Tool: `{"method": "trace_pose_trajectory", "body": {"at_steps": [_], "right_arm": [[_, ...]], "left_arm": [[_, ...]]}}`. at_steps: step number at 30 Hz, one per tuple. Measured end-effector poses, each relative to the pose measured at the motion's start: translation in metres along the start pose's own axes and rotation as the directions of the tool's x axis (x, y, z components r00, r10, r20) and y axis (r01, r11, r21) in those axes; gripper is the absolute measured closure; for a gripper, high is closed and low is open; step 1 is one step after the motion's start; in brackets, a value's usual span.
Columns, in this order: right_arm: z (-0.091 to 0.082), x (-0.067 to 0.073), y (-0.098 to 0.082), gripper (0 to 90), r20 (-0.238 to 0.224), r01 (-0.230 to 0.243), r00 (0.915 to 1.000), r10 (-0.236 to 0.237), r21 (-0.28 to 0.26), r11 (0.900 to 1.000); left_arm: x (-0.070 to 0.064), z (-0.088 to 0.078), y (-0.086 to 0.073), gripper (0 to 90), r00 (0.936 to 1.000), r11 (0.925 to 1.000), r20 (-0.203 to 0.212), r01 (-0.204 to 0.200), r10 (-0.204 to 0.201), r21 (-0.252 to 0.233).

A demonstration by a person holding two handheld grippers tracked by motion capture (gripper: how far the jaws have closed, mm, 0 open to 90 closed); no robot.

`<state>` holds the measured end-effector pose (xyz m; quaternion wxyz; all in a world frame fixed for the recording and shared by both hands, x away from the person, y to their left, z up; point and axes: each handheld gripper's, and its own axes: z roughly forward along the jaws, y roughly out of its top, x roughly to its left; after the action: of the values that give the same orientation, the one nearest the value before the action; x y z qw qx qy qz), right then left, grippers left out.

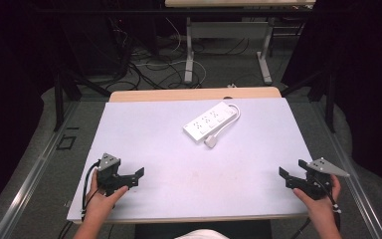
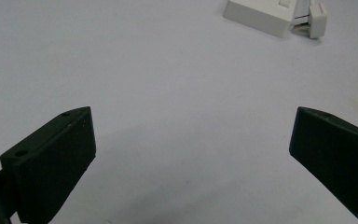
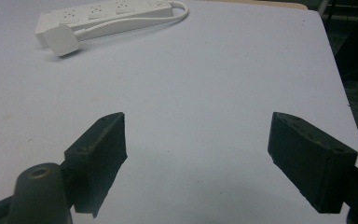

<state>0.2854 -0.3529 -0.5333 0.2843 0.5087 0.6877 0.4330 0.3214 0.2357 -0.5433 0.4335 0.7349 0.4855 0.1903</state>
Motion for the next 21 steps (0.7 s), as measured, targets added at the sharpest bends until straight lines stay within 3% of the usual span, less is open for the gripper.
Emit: {"method": "trace_pose_trajectory", "body": {"at_steps": [1,4,8,13,17,21], "right_arm": [[0.002,0.000,0.001,18.4,0.000,-0.012,0.9999,0.012,-0.016,1.000],[0.002,0.000,0.001,19.2,0.007,0.010,0.9999,-0.010,-0.013,1.000],[0.005,0.004,0.002,25.0,-0.022,0.070,0.9973,-0.071,-0.021,0.997],[0.006,0.010,0.006,25.3,-0.039,0.096,0.9944,-0.098,-0.041,0.994],[0.007,0.016,0.011,27.0,-0.038,0.094,0.9948,-0.095,-0.024,0.995],[0.012,0.020,0.016,27.0,-0.040,0.091,0.9948,-0.093,-0.045,0.995]], "left_arm": [[0.000,0.000,0.000,0.2,1.0000,0.9999,0.003,-0.007,0.007,0.008],[-0.001,0.001,-0.001,0.3,0.9999,0.9998,0.007,-0.013,0.013,0.013],[-0.002,-0.001,-0.001,0.3,0.9996,0.9997,0.013,-0.024,0.024,0.009],[-0.005,-0.006,-0.003,0.3,0.9998,0.9998,0.012,-0.017,0.017,-0.005],[-0.004,-0.007,-0.003,0.5,0.9999,0.9998,0.007,-0.010,0.010,-0.016],[-0.005,-0.006,-0.003,1.4,0.9998,0.9998,0.006,-0.019,0.019,-0.011]]}}
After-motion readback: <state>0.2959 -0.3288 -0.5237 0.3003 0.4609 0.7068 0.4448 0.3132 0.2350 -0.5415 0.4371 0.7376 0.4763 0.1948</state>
